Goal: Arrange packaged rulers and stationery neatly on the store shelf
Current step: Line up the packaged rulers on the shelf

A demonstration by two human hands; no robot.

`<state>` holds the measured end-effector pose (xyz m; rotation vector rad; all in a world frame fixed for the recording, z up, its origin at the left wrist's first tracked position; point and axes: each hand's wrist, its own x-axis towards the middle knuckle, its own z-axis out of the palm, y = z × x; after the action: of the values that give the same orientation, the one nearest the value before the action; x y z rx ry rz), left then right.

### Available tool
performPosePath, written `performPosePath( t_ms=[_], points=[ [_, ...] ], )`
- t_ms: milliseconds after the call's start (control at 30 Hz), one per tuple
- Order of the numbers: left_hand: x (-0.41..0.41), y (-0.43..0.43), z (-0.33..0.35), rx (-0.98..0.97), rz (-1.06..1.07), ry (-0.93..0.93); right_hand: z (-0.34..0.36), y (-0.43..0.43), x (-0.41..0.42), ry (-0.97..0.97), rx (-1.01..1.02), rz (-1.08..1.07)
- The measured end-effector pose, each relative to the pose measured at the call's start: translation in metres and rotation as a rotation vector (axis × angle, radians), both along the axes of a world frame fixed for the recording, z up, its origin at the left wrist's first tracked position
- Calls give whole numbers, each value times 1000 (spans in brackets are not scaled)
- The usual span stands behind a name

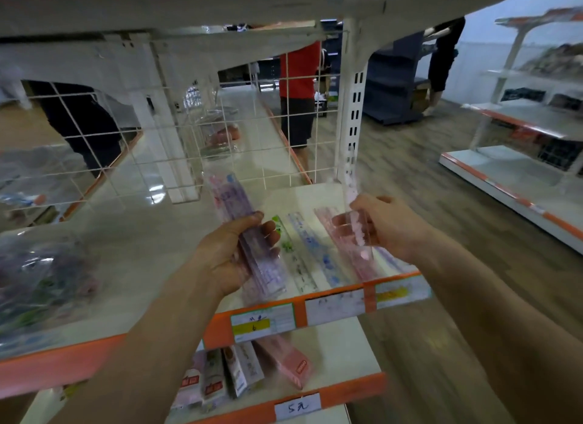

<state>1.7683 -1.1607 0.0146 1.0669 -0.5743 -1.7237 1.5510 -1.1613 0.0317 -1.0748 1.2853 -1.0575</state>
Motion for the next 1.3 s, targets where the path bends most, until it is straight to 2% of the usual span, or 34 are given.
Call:
performPosePath(
  t_ms=[200, 400, 667, 933, 1033, 1200, 1300],
  points=[
    [-3, -2, -1, 4, -12, 11, -17, 4, -11, 221, -36, -31],
    [-5, -5, -2, 29, -18, 12, -33, -2, -17, 899, -221, -37],
    [-10, -5, 0, 62, -34, 4, -36, -6, -11, 1355, -188, -98],
    [-3, -4, -1, 73, -24, 0, -24, -4, 12, 1580, -247, -55],
    [2, -5, -1, 84, -23, 18, -26, -3, 16, 1608, -248, -27],
    [5, -1, 2, 57, -36, 37, -23, 2, 17, 1537, -254, -27],
    [-1, 4, 3, 24, -50, 52, -15, 9, 30, 1278, -385, -8]
  ],
)
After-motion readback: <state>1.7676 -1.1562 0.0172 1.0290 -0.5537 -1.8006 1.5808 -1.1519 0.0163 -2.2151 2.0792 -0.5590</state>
